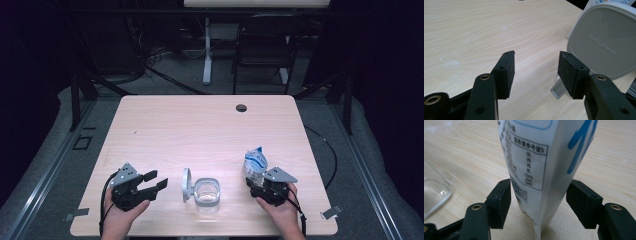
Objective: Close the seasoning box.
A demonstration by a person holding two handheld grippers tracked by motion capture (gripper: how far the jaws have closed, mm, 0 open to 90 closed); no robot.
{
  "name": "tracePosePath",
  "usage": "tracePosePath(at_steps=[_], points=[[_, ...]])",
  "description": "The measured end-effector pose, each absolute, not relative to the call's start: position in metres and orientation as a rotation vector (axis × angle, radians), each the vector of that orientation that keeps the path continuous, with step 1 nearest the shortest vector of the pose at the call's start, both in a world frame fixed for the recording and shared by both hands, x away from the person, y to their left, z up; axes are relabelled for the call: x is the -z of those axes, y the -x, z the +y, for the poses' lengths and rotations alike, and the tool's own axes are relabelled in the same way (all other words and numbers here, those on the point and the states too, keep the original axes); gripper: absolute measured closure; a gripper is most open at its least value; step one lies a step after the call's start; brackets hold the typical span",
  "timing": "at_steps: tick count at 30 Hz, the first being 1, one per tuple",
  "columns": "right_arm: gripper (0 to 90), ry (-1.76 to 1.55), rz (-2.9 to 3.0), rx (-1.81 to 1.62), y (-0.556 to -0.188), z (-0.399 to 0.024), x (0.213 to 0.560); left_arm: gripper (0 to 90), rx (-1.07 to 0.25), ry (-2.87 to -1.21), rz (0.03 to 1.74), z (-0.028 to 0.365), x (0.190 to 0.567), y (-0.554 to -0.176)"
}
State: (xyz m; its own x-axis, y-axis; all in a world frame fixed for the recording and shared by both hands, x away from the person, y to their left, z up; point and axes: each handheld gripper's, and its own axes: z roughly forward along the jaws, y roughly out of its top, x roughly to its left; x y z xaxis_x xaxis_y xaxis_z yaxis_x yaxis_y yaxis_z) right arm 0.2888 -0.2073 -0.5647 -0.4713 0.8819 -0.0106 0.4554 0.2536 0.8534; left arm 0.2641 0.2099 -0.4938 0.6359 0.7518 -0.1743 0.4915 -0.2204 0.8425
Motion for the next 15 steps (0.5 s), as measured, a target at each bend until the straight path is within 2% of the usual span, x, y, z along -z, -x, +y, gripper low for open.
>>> tracePosePath(at_steps=[15], points=[[33.8, -1.209, 2.012, -1.074, -0.2922, -0.1979, 0.5713, 48.3, -0.340, -1.862, 1.004, 0.2168, 0.4926, -0.2621]])
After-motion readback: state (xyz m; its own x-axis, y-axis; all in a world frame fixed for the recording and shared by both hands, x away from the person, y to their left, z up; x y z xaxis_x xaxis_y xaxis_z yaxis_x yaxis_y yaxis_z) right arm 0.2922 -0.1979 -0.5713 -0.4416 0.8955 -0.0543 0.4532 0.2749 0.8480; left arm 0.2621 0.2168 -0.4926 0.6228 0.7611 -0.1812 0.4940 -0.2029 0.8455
